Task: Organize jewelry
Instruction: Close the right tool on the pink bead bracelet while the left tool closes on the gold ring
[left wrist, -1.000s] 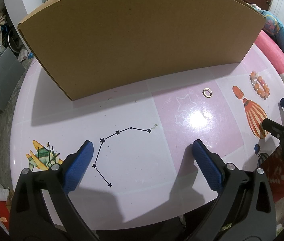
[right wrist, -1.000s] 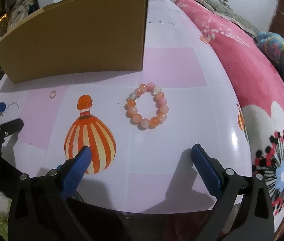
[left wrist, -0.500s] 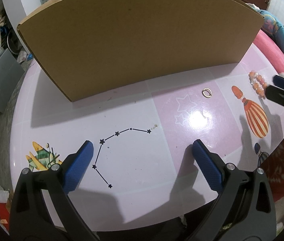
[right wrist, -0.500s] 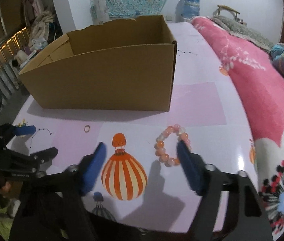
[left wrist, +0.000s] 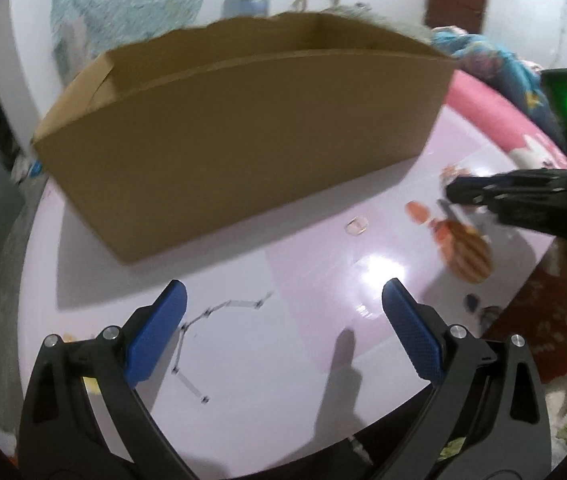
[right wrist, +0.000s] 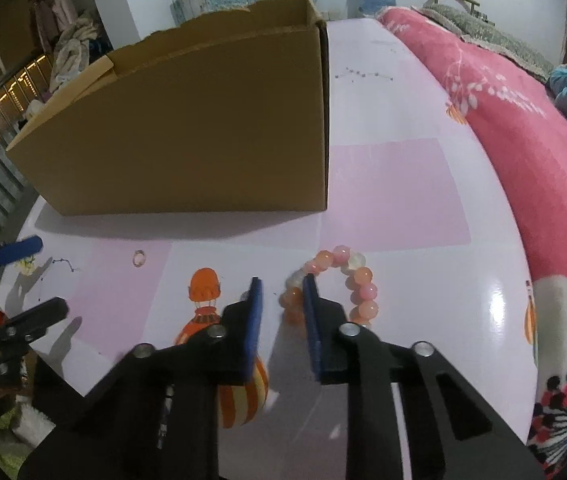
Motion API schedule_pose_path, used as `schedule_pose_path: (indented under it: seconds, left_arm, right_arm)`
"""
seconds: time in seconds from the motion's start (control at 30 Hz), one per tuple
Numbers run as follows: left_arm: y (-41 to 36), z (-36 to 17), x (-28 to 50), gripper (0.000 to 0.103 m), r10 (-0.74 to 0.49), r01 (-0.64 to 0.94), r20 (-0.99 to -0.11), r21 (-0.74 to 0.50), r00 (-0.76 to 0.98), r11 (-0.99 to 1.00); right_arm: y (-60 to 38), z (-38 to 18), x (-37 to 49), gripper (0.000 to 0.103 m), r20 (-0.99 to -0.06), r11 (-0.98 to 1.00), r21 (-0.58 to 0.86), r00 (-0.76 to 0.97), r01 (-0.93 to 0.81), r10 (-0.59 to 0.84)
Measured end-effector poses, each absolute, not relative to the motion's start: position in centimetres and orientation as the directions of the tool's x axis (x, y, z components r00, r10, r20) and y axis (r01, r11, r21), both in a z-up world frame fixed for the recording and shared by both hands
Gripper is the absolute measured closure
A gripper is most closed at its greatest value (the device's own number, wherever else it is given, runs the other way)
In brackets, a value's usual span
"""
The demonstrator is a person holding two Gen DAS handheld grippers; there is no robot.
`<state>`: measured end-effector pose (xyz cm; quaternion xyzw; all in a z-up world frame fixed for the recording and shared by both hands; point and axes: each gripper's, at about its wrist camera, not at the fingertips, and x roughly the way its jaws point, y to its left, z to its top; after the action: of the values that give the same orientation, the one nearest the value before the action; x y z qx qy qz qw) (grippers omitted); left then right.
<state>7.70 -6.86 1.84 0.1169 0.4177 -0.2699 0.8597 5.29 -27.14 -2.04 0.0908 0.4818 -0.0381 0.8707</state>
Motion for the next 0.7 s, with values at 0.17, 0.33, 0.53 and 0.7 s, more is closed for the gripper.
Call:
schedule_pose_path:
  seconds: [0.17,0.33,0.53,0.7]
  left_arm:
    - [-9.3,1.9,7.9,0.036,-0.420,0.646,-0.771,-0.013,0.480,0.763]
    - [-12.0,1.4,8.4,0.054,-0.445,0.711,-0.776,0.008,0.448,0.703]
    - [-13.5,1.0,9.5,0.066,-0.442,0.741,-0.801,0.002,0.404,0.672]
    - [-14.0,0.1,9.9,0.080,-0.417,0.750,-0.827,0.009,0.377,0.661]
  right_arm:
    - [-27.5,-2.2,4.9,0.093,-0.841,0.978,0.153,0.539,0.142,0.054]
    - [-27.5,-2.3,4.3,0.093,-0.834,0.973,0.198,0.542,0.117,0.104]
    - [-28.2,-2.5,3.9,0.093,-0.815,0.958,0.258,0.560,0.121,0.149]
    - [-28.6,-2.6,3.7,0.093,-0.803,0.950,0.291,0.570,0.117,0.175]
